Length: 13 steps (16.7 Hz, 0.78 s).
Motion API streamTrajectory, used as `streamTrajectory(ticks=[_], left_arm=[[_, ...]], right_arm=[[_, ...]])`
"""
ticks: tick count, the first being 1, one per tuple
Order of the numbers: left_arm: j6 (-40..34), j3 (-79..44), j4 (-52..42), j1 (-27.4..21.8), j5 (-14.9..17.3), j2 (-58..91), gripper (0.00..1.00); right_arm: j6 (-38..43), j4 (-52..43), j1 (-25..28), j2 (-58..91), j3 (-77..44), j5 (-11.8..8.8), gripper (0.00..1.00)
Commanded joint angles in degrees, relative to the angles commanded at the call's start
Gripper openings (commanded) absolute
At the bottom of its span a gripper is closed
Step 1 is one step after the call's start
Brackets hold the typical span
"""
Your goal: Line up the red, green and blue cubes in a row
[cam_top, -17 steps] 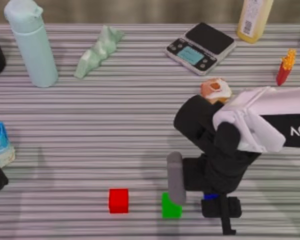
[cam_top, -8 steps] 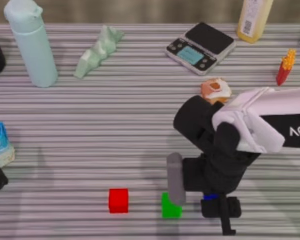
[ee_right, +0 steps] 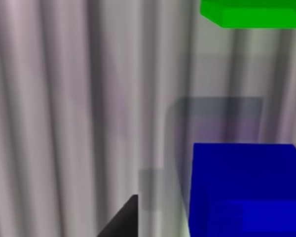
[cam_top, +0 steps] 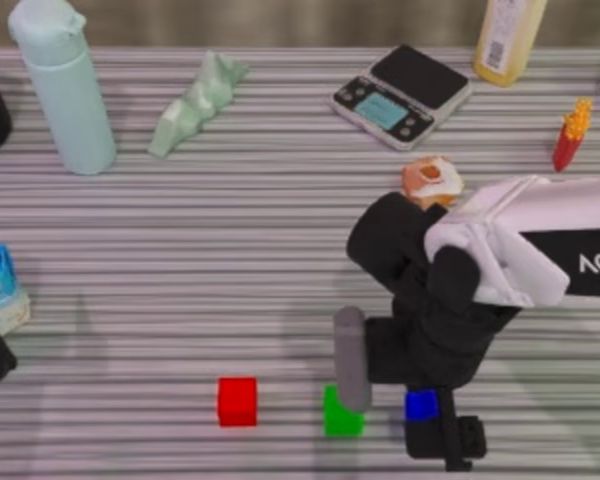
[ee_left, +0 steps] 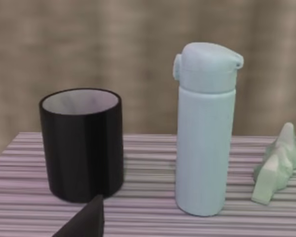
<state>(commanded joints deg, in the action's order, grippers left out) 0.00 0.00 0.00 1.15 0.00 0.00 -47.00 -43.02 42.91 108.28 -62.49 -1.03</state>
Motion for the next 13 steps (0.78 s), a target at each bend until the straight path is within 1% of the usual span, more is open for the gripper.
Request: streamTrajectory(ticks=[9, 11, 13], left_arm=[[0.00, 0.00, 0.00, 0.00, 0.00, 0.00, 1.00], [0.00, 0.00, 0.00, 0.00, 0.00, 0.00, 1.00], [0.00, 0.00, 0.00, 0.00, 0.00, 0.00, 1.00]], right_arm=[[-0.02, -0.20, -0.04, -0.11, -0.18, 0.00, 1.00], [-0.26, -2.41, 0.16, -0.91, -1.64, -0.04, 1.00], [-0.43, -6.88, 0.27, -2.53, -3.92, -0.08, 1.00]])
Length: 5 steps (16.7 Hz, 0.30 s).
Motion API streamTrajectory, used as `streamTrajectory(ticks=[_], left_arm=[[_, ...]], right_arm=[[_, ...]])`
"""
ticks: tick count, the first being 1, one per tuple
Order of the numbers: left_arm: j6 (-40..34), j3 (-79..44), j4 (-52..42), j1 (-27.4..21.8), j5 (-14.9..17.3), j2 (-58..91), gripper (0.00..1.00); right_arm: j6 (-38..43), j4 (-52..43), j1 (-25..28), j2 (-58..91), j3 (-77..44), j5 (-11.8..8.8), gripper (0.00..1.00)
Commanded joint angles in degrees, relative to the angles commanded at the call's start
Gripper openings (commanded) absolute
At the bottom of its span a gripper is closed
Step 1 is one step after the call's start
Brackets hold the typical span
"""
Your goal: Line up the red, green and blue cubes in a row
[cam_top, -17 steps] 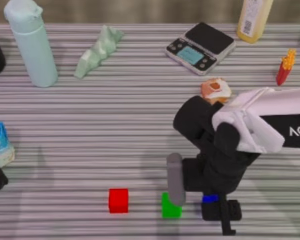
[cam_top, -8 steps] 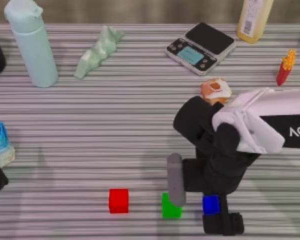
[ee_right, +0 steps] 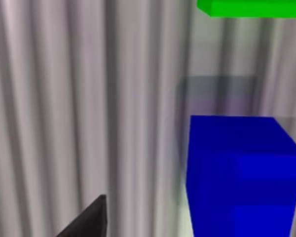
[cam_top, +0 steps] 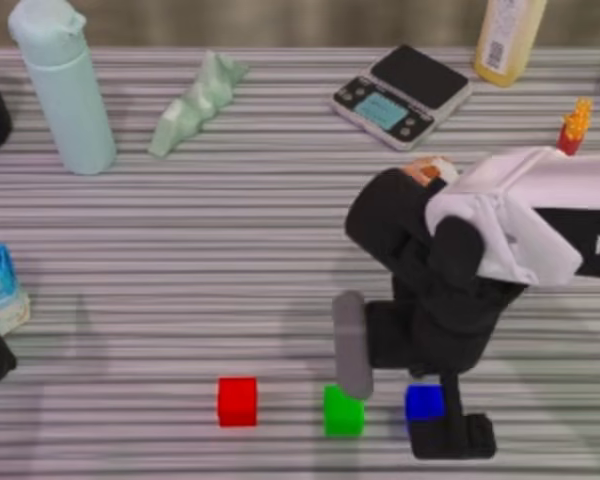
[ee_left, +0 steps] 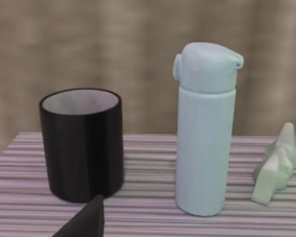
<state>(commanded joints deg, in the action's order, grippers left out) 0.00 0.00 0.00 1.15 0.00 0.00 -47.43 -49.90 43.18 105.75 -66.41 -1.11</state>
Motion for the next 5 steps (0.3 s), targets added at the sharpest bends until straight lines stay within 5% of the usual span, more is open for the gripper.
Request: streamTrajectory(ticks=[5], left_arm=[[0.00, 0.00, 0.00, 0.00, 0.00, 0.00, 1.00]], right_arm=[[-0.01, -8.55, -0.10, -4.10, -4.88, 0.04, 1.00]])
